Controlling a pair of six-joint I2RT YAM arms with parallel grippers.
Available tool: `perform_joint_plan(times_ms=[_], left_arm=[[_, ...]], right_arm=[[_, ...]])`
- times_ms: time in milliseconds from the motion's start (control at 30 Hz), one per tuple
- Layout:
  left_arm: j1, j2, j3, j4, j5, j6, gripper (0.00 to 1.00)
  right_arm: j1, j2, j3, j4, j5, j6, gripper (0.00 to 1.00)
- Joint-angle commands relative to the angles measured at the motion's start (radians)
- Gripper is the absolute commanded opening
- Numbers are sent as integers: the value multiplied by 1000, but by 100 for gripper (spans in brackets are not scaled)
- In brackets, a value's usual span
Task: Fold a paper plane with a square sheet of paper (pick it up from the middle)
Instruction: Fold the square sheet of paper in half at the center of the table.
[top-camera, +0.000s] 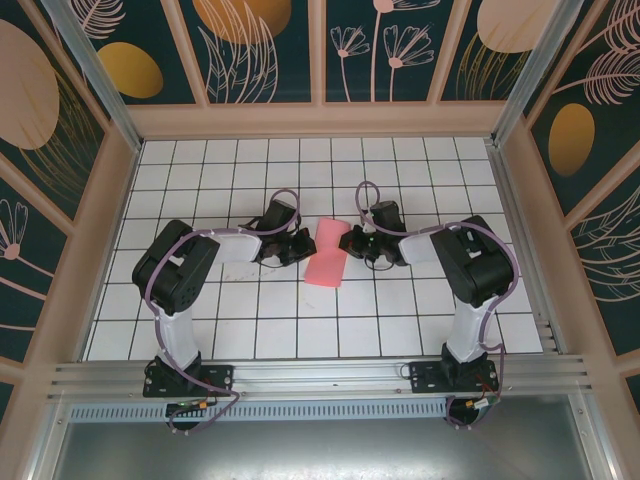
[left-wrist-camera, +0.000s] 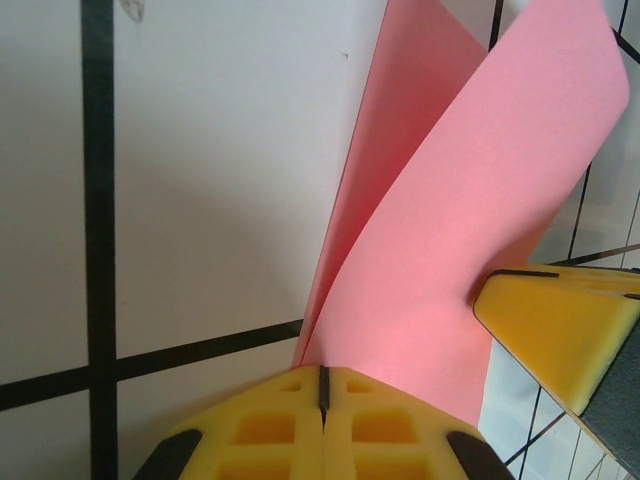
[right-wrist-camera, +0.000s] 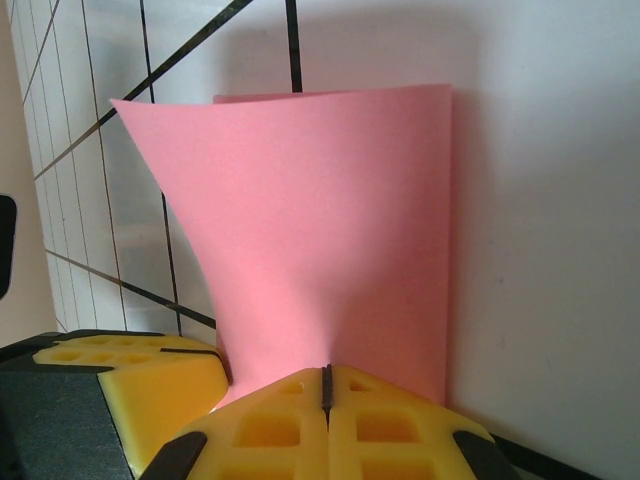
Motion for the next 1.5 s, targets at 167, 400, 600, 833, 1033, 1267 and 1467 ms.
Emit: perform_joint_plan(times_ms=[167, 400, 600, 833, 1033, 1267, 1467], left_arm=[[-6, 58, -23, -107, -42, 27, 0], [-7, 54, -31, -103, -42, 24, 0], [-6, 56, -27, -107, -42, 27, 0], [-7, 56, -27, -114, -47, 31, 0], [-6, 55, -30, -113, -48, 30, 0], [-7, 56, -23, -113, -45, 28, 0], [-7, 55, -28, -112, -47, 28, 0]], right_arm=[[-37, -52, 87, -82, -31, -32, 3], [-48, 26, 97, -94, -25, -51, 3], [-48, 79, 86, -125, 25, -47, 3], [-53, 14, 143, -186, 5, -58, 3], [-84, -6, 191, -188, -44, -54, 4], [-91, 73, 197, -188, -38, -50, 4], [-92, 131, 207, -259, 29, -42, 3]])
